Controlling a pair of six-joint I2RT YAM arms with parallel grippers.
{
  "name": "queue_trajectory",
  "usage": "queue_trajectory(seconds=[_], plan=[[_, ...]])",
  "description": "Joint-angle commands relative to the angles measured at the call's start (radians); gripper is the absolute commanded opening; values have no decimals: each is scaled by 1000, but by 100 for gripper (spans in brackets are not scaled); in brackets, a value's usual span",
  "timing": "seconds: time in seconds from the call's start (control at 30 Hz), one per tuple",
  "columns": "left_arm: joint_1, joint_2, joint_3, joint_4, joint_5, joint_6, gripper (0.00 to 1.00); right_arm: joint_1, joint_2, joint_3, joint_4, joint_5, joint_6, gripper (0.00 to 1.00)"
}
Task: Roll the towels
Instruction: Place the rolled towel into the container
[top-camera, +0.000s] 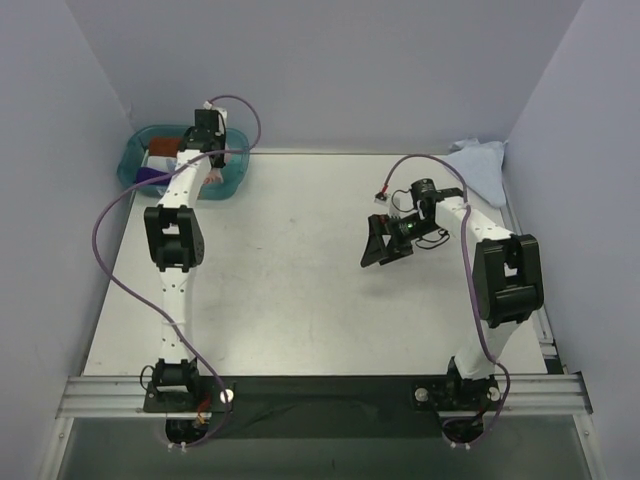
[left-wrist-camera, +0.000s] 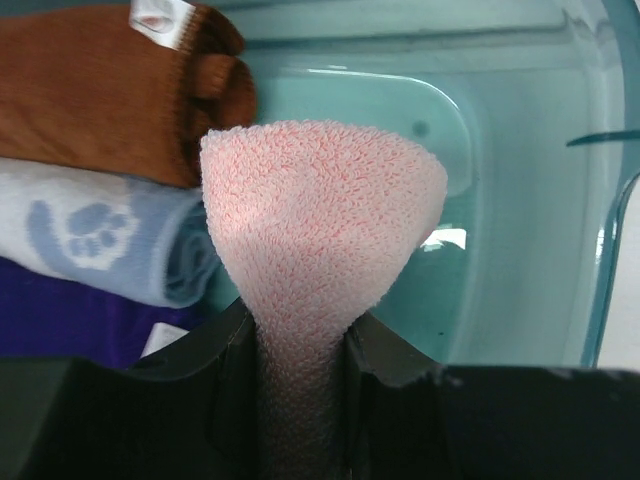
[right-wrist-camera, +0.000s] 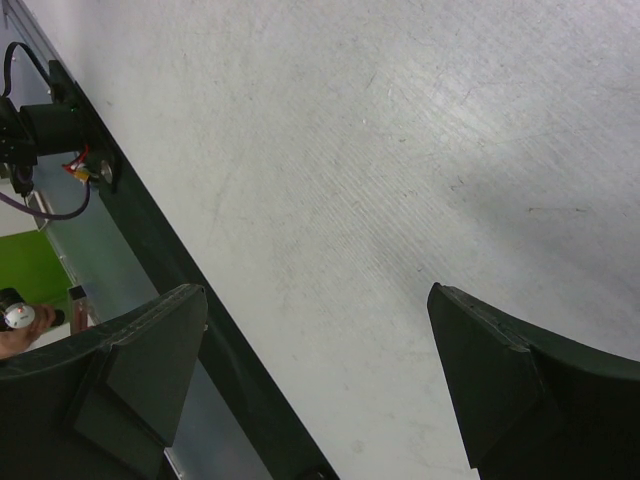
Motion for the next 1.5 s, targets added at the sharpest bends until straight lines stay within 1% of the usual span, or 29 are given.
queue_trajectory(seconds=[0.0,0.13,0.27,0.33,0.43,0.47,0.67,0.7,0.8,0.97,1.2,1.47], plan=[[-31,27,60,27,-26,-24,0,-8,-5,-4,-29,-9,6,100],[-37,62,61,36,28,-56,0,-6,-2,-1,-30,-9,12,100],[-46,83,60,48,37,-65,0,-8,-2,2,-33,-3,13,100],[-43,90,56,50,46,-73,4,-8,0,0,-30,-3,15,100],[-38,90,47,54,69,-76,19,-9,4,3,-30,-6,16,100],[-35,88,44,54,86,-109,29,-8,4,5,-32,-7,16,100],[-32,80,27,53,92,-121,48,-8,9,8,-32,-13,16,100],[-34,79,29,53,91,-122,55,-6,10,10,-32,-15,16,100],[-32,76,30,54,92,-125,63,-6,9,10,-33,-15,18,100],[-29,67,27,54,94,-131,65,-8,6,2,-32,-15,19,100],[-20,11,10,53,115,-136,70,-8,12,6,-32,-20,19,100],[-20,-41,-23,54,147,-130,72,-5,15,13,-30,-30,19,100]])
